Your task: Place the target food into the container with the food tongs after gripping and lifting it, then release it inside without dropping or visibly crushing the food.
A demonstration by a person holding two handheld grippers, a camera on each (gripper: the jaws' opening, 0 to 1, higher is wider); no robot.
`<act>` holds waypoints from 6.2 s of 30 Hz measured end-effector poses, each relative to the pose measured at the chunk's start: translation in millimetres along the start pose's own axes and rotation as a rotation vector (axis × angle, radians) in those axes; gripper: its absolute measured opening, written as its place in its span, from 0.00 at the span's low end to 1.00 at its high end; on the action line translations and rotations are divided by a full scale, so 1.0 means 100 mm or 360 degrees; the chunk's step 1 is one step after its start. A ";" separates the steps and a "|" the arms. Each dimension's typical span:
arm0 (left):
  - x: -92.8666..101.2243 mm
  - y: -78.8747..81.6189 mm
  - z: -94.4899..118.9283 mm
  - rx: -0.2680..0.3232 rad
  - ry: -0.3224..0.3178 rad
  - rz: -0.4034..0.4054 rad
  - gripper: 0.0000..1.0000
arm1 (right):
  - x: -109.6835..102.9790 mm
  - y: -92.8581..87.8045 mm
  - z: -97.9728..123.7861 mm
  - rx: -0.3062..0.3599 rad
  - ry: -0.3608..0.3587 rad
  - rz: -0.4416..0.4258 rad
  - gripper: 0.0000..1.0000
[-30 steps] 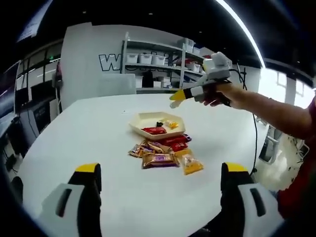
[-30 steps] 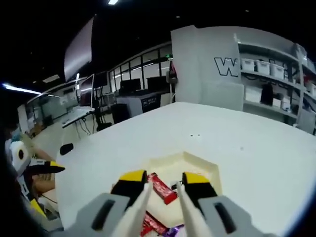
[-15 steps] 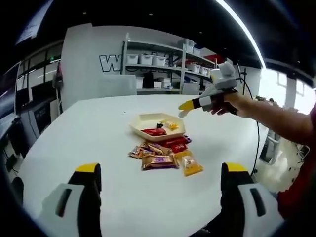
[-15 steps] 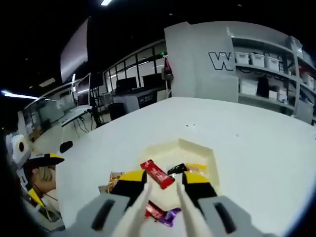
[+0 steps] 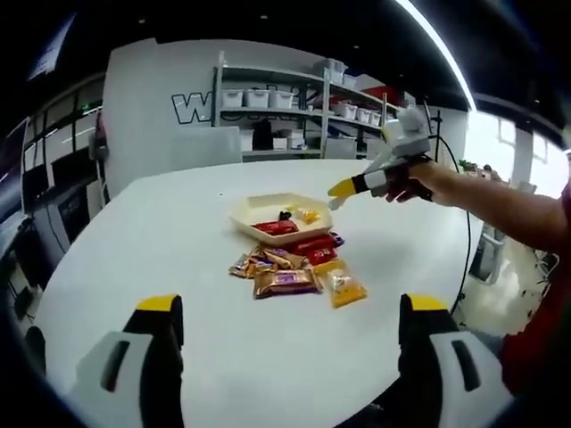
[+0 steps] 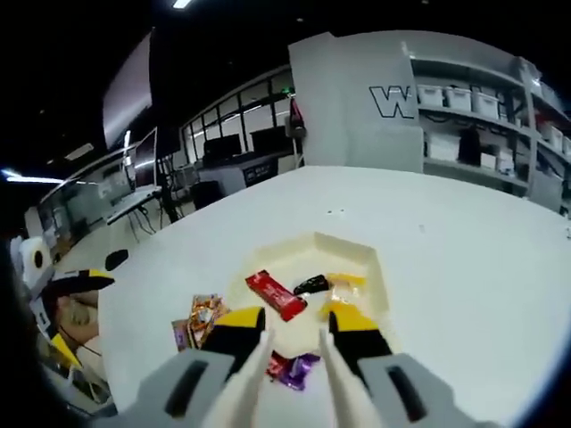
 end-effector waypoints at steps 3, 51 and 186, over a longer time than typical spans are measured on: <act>-0.03 0.00 0.01 -0.0001 0.0021 -0.0015 0.99 | 0.02 -0.08 0.00 -0.0018 -0.0006 -0.0007 0.23; 0.04 0.05 0.01 -0.0009 0.0003 -0.0036 0.99 | 0.20 -0.61 0.05 -0.0177 -0.0074 0.0160 0.22; 0.03 0.14 0.17 0.0025 0.0039 -0.0086 0.99 | -0.56 -0.55 -0.15 -0.0096 0.0190 0.0211 0.23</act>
Point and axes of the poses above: the point that each gripper's makers call its tool centre point, and the gripper's own axes: z roughly backward along the fingers, x roughly to its right, y roughly out of its top, the point moved 1 cm from there along z, roughly backward along the fingers
